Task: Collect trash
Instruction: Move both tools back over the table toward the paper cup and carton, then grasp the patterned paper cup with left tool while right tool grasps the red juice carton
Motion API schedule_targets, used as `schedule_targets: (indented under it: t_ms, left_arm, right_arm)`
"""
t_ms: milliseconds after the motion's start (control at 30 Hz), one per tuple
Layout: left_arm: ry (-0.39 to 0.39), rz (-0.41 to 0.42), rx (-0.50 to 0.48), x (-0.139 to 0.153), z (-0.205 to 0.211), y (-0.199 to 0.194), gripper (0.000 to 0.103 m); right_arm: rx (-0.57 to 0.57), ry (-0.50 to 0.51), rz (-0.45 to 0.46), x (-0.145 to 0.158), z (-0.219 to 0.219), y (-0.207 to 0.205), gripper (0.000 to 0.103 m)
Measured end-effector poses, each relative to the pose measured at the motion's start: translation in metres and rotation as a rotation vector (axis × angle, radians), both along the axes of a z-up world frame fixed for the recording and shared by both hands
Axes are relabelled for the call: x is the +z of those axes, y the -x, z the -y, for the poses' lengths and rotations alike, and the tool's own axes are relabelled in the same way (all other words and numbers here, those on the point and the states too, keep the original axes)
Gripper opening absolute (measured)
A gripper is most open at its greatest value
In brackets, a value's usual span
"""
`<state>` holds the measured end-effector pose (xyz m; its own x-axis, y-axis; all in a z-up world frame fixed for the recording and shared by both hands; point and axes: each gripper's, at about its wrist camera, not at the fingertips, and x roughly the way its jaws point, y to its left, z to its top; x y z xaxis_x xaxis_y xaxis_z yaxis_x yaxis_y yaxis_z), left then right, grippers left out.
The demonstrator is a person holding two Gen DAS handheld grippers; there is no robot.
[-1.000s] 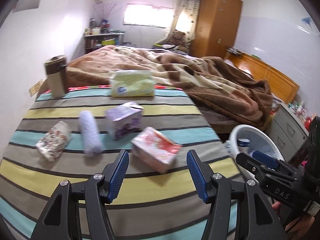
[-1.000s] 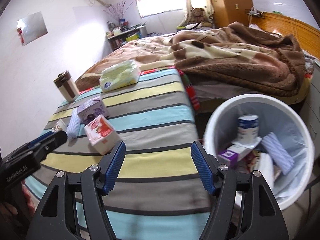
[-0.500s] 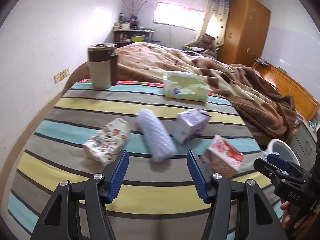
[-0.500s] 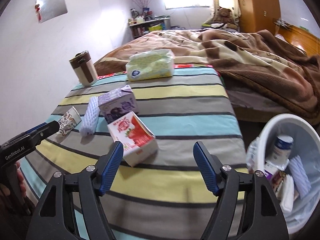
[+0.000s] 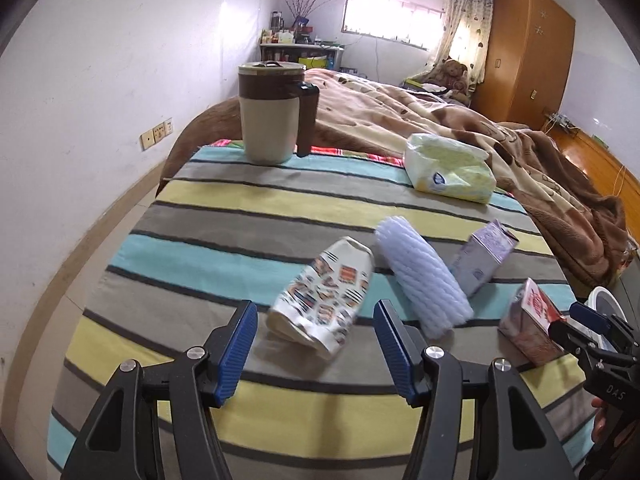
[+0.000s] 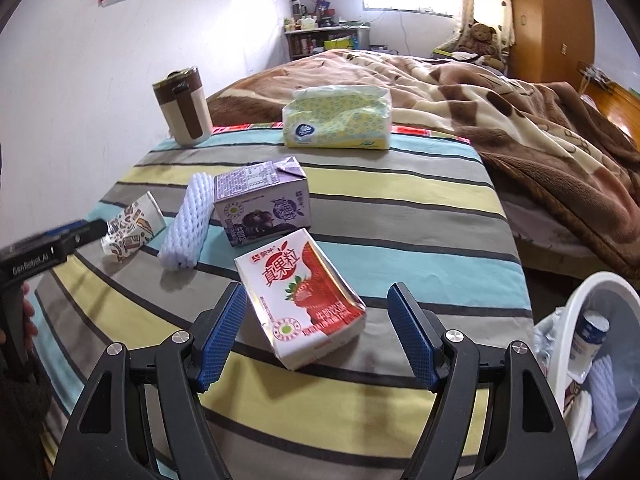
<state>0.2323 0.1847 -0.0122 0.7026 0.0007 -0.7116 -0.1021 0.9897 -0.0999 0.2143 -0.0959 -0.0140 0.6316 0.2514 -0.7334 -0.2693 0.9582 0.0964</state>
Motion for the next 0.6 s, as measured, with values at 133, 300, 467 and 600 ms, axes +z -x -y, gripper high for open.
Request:
schedule_targets:
  t_ms: [133, 300, 467, 600]
  left_arm:
    - [0.013, -0.025, -0.027, -0.006, -0.010, -0.014, 0.065]
    - [0.006, -0.042, -0.061, -0.013, -0.014, -0.023, 0.065]
    - [0.034, -0.095, -0.116, -0.026, -0.008, -0.033, 0.065]
    - [0.037, -0.127, -0.155, -0.033, 0.002, -0.035, 0.065]
  right_arm:
    - [0.017, 0.017, -0.013, -0.004, -0.006, -0.006, 0.074]
    - [0.039, 0.050, -0.037, -0.011, -0.015, -0.011, 0.075]
    - [0.084, 0.057, -0.050, -0.014, -0.024, -0.006, 0.074]
    - [0.085, 0.064, -0.046, -0.012, -0.026, -0.003, 0.074]
